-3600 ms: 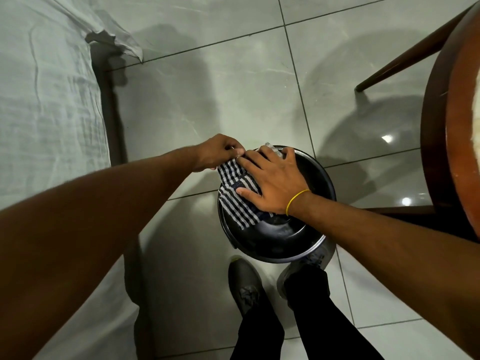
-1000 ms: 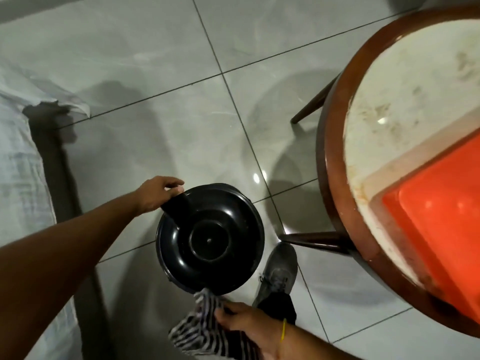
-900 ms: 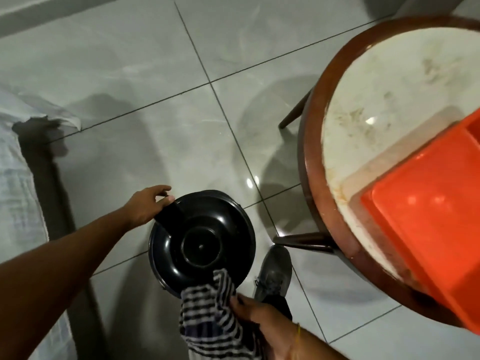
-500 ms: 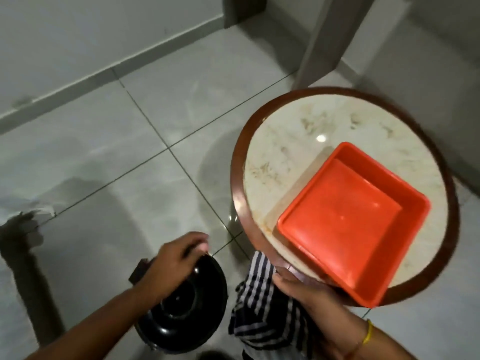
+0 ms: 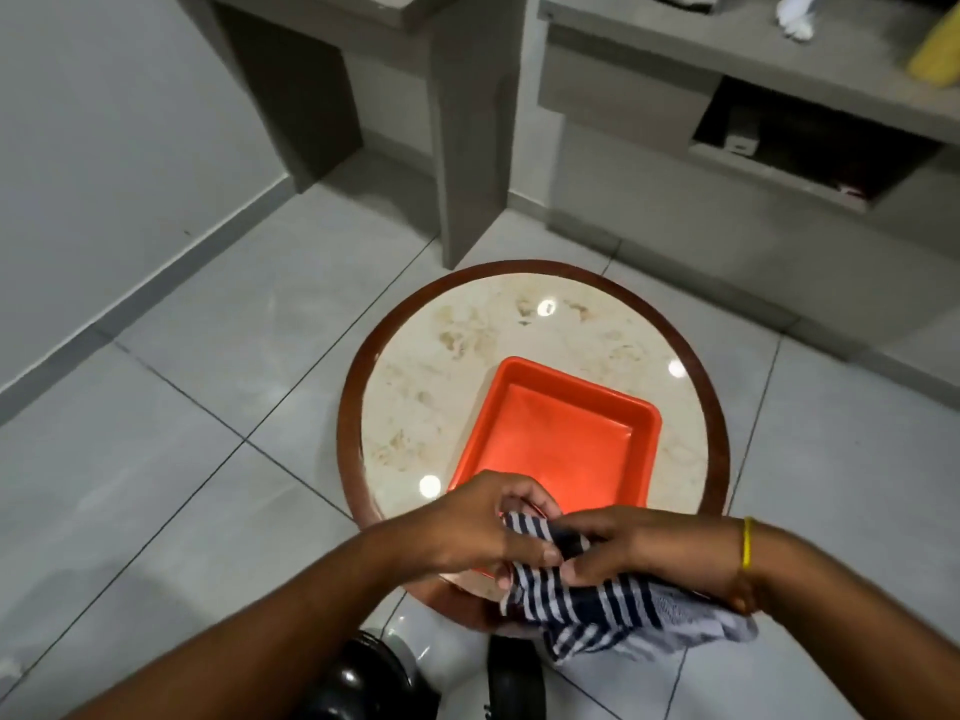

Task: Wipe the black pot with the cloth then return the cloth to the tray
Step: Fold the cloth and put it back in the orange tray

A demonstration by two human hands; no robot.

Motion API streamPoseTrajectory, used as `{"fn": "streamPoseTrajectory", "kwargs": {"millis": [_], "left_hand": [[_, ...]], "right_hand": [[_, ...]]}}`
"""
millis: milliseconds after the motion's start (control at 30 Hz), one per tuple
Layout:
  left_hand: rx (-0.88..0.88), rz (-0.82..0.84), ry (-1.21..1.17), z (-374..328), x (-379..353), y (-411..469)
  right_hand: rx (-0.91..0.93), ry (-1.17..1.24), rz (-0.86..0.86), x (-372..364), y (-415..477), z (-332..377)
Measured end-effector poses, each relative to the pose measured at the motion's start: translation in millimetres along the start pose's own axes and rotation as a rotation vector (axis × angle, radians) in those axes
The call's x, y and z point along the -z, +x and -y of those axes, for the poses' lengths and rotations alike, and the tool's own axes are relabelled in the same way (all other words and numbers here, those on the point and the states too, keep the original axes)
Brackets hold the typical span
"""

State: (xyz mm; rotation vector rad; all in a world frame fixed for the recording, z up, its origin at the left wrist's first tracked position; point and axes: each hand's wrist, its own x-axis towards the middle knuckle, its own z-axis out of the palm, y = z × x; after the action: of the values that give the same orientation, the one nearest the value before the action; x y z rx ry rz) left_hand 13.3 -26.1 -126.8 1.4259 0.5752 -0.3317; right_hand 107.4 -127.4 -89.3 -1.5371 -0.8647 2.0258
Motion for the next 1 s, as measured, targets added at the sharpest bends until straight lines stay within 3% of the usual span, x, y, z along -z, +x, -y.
{"fn": "streamPoseTrajectory", "kwargs": {"millis": [33, 67, 200, 367, 467, 567, 700, 800, 1000], "left_hand": [[-0.019, -0.016, -0.009, -3.5, 2.1, 5.9], [-0.026, -0.019, -0.024, -7.4, 3.1, 12.1], [0.013, 0.004, -0.058, -18.2, 6.4, 30.5], [0.122, -0.038, -0.129, -7.4, 13.3, 40.1], [0.168, -0.07, -0.166, 4.3, 24.5, 40.3], [0.205, -0.023, -0.11, 5.2, 36.3, 38.2], [0.248, 0.046, 0.151, -0.8, 38.8, 44.5], [0.159, 0.028, 0.397, 0.9, 33.1, 58.2], [0.023, -0.266, 0.891, 34.9, 37.8, 105.8]], "right_hand": [[0.095, -0.025, 0.075, 38.6, -58.3, -29.0], [0.062, 0.052, 0.085, 71.3, -74.9, -31.6], [0.035, -0.169, 0.088, 87.6, -91.4, -58.8], [0.131, -0.227, -0.258, 109.2, -96.5, -88.0], [0.211, -0.09, -0.503, 112.9, -87.6, -77.9], [0.155, 0.038, -0.599, 121.6, -66.9, -77.5], [0.046, 0.104, -0.596, 129.1, -30.2, -85.2], [-0.061, -0.001, -0.618, 140.5, -1.3, -99.2], [-0.197, -0.539, -0.729, 155.4, 30.6, -116.9]]}}
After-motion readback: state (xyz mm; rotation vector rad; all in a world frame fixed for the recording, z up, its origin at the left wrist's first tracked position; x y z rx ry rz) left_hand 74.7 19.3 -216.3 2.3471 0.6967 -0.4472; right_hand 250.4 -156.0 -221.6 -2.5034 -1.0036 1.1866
